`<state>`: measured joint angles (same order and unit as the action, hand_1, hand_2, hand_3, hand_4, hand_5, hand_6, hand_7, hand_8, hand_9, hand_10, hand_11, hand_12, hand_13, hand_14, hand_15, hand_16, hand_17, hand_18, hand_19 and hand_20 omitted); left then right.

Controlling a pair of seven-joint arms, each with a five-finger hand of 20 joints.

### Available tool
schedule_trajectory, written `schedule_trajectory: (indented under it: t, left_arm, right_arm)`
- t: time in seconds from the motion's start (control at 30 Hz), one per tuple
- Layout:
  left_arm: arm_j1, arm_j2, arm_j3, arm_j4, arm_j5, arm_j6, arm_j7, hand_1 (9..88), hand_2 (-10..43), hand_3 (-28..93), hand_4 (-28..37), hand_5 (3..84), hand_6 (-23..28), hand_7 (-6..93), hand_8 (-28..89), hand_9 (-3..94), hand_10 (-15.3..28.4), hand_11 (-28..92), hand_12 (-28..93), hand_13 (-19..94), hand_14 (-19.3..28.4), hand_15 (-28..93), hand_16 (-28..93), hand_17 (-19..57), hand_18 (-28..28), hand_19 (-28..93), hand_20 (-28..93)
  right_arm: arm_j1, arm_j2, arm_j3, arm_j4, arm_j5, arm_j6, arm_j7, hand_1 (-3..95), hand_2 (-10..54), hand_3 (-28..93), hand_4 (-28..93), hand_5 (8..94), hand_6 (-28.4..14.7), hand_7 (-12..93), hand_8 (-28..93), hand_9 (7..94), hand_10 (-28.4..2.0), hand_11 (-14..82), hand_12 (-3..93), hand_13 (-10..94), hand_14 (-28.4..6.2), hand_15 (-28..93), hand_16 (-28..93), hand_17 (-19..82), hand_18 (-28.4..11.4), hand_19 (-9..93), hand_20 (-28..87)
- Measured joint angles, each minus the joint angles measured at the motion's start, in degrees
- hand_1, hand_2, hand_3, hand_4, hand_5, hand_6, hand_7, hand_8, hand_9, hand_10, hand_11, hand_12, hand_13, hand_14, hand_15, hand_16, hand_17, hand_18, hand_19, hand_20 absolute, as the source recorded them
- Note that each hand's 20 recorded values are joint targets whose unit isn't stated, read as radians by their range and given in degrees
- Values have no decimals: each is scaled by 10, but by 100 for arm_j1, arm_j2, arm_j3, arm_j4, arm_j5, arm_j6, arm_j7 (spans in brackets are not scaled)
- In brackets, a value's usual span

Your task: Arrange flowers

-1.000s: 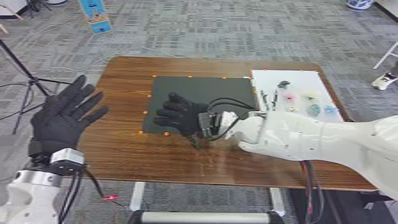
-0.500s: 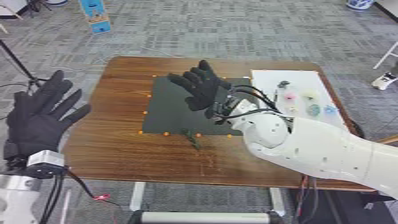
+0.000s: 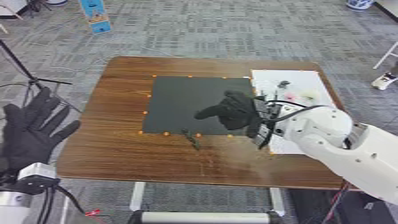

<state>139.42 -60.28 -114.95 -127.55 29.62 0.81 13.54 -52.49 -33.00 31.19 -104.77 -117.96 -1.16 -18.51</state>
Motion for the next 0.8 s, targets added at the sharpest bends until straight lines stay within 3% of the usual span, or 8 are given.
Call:
schedule_trajectory:
  t: [0.17, 0.3, 0.43, 0.8]
  left_arm:
    - [-71, 36, 103, 17, -2, 1, 18, 378, -61, 329, -282, 221, 12, 152, -85, 178, 88, 76, 181, 147, 125, 32, 77, -123, 233, 377, 64]
    - [-90, 61, 150, 23, -2, 2, 19, 378, -60, 329, -282, 224, 13, 153, -86, 181, 88, 80, 180, 149, 126, 34, 77, -120, 228, 377, 67]
    - [-100, 70, 178, 26, -2, 6, 20, 380, -58, 324, -283, 224, 13, 153, -87, 183, 88, 82, 178, 149, 126, 38, 77, -119, 228, 376, 69]
    - [-132, 81, 214, 34, -2, 6, 15, 374, -57, 336, -282, 227, 13, 150, -86, 185, 88, 86, 175, 151, 126, 45, 74, -119, 226, 376, 73]
  right_arm:
    - [804, 120, -1450, 271, 55, 273, -63, 416, 173, 932, -89, 391, 45, 188, -131, 698, -94, 306, 518, 588, -77, 693, 499, 280, -202, 932, 430]
    - [1405, 102, -2350, 283, -51, 134, -235, 416, 174, 932, -91, 387, 45, 188, -133, 696, -94, 311, 516, 588, -78, 695, 497, 280, -202, 932, 430]
    - [1564, -7, -2373, 300, -265, -262, -332, 411, 172, 932, -89, 386, 45, 190, -133, 695, -94, 313, 513, 590, -81, 698, 493, 282, -203, 932, 432]
    - [1682, -454, -2486, 557, -604, -291, -129, 371, 135, 932, -34, 416, 29, 196, -143, 695, -99, 330, 505, 590, -91, 699, 493, 287, -209, 932, 423]
